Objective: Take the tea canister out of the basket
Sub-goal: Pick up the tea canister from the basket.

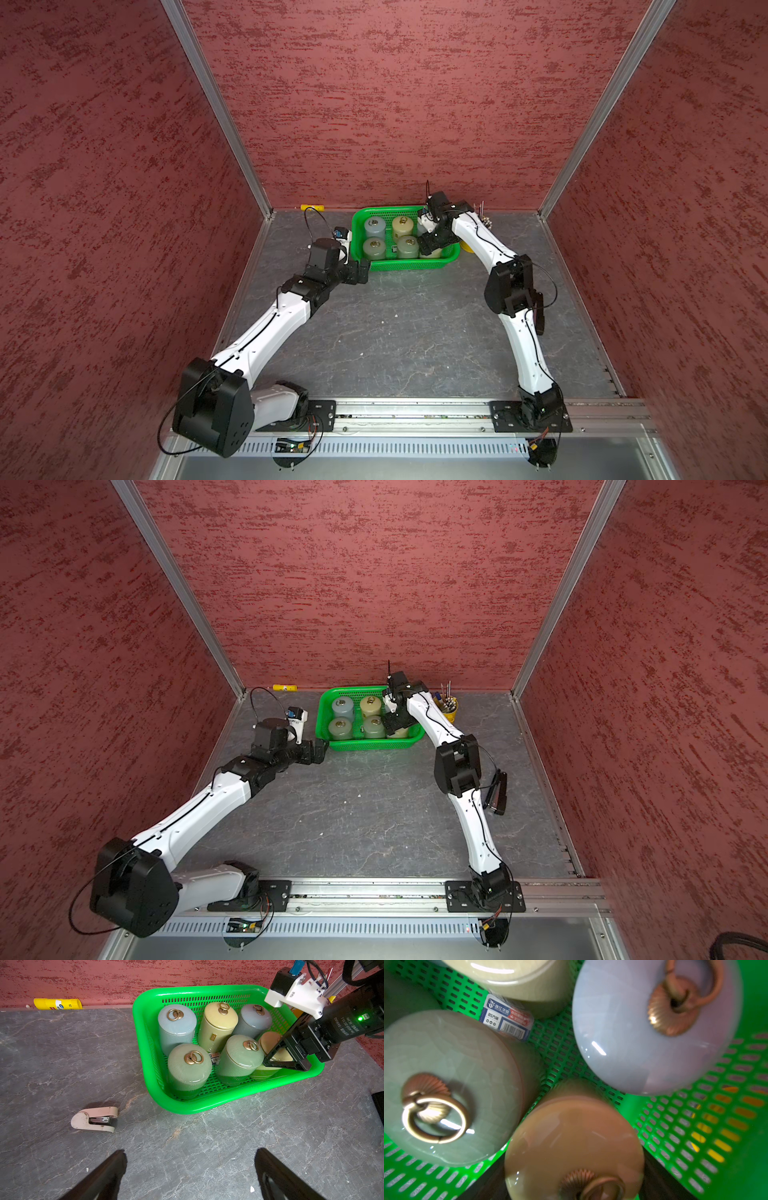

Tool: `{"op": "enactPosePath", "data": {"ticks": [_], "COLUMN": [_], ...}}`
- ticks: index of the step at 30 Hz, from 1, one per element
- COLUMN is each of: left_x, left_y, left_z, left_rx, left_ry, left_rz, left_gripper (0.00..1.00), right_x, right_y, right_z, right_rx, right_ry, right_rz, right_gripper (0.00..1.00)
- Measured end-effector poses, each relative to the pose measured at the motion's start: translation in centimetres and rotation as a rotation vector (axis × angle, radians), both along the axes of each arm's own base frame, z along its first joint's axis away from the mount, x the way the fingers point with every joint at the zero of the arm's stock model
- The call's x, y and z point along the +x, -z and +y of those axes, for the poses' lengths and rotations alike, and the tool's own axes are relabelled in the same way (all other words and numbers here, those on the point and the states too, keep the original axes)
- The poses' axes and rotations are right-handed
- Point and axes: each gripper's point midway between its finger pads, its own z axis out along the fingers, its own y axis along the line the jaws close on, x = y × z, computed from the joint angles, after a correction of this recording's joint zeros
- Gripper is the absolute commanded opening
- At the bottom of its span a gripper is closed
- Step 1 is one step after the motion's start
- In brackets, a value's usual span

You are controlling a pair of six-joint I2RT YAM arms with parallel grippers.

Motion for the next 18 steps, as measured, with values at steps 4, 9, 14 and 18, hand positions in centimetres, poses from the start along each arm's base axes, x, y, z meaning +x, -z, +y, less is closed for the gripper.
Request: {"op": "enactPosePath", "data": {"ticks": [4,9,14,18], "left_x": [-0.3,-0.6,-0.6,-0.7], "left_y": [0.1,0.0,-0.1,-0.1], "left_z": [-0.2,-0.4,-0.6,-0.7], "left_rx": [0.004,0.004,0.003,0.003], "left_ry": [0.007,0.015,0.019,0.022], "left_rz": [0.007,0.008,0.008,0.008], "left_gripper": [1.0,1.0,1.0,1.0], "right_x": [0.0,-0.4,-0.8,-1.4], "right_y": [-0.2,-1.3,-5.3,-9.7], "right_z": [-0.2,-0.5,-0.6,-0.5], "right_rx": [-0.006,-0.009,0.008,0.036], "right_ry": [0.007,0.016,0.017,0.011], "right_rz": [-0.001,-0.008,-0.072,-0.149], "right_gripper": [0.1,0.0,0.0,0.0]}}
